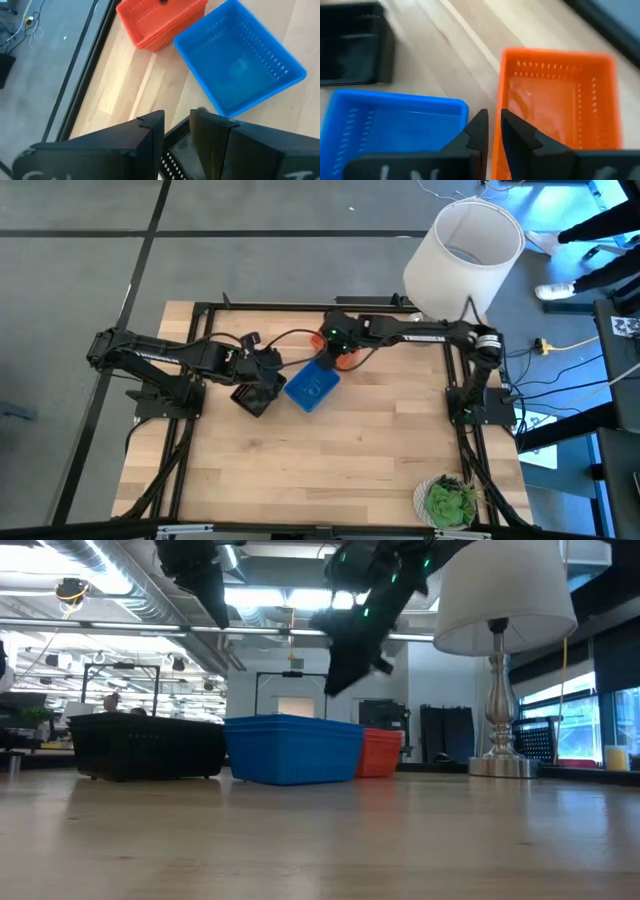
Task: Stack baskets by color
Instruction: Return to Home Position
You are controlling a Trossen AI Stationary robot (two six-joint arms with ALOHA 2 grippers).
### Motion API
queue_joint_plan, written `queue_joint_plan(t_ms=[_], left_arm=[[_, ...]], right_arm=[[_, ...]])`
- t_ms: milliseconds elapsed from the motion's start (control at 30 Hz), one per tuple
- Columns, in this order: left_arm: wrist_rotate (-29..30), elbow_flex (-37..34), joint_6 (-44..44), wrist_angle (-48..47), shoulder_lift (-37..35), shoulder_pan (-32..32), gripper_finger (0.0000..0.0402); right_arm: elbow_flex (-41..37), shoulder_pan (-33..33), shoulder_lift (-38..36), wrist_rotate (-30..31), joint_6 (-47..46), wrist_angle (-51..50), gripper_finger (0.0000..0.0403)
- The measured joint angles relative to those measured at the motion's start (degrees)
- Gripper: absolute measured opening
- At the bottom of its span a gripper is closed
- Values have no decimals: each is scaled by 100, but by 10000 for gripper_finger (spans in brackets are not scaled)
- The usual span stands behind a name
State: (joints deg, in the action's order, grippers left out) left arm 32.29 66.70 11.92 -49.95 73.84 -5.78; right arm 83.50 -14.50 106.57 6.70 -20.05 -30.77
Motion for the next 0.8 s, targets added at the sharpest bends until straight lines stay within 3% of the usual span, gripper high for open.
queue_joint_plan(t_ms=[333, 500, 633, 800], left_arm=[[9, 2, 596, -767, -184, -229, 85], [83, 0, 778, -812, -695, -872, 85], [463, -22, 1113, -809, -1274, -1581, 85], [630, -597, 1203, -114, -2079, -2333, 85]], right_arm=[[7, 941, -1366, 1281, 1092, -532, 51], [-216, 1569, -2166, 1288, 1471, -752, 51], [-739, 1994, -2906, 1284, 1429, -746, 51], [-1946, 2373, -3922, 1237, 1220, -33, 51]])
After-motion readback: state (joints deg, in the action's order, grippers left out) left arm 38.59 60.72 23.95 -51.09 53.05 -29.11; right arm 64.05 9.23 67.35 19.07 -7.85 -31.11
